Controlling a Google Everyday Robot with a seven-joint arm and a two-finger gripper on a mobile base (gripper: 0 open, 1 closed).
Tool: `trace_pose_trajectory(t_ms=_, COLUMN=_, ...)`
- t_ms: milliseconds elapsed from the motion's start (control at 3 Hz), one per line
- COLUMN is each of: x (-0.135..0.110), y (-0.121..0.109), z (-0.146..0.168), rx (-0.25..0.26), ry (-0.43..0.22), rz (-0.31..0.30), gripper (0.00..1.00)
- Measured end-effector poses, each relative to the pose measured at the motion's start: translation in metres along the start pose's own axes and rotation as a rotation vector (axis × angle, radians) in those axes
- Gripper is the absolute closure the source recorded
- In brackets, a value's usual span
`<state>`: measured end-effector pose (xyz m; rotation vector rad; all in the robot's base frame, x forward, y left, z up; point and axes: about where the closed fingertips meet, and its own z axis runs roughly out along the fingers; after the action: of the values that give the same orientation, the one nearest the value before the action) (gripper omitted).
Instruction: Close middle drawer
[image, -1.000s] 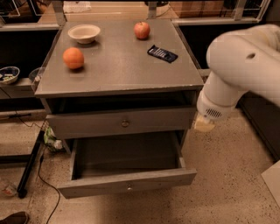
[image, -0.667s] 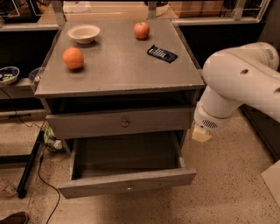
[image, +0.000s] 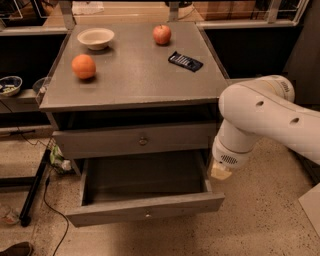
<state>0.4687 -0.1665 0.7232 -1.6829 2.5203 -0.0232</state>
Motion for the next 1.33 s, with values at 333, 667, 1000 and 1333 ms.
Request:
trace_pose_trajectory(t_ms=333, x=0.000, y=0.000, z=0.000, rx=0.000, ry=0.000, rz=0.000, gripper=1.00)
trace_pose_trajectory(t_ms=667, x=0.001, y=0.006, z=0.012, rx=0.006, ry=-0.010, rz=0.015, gripper=1.00)
trace_pose_trajectory(t_ms=1000, x=0.003, y=0.014, z=0.043, rx=-0.005, ry=-0.042, rz=0.046, gripper=1.00)
trace_pose_trajectory(t_ms=1333, x=0.003, y=0.012, z=0.095, rx=-0.034, ry=-0.076, rz=0.104, gripper=1.00)
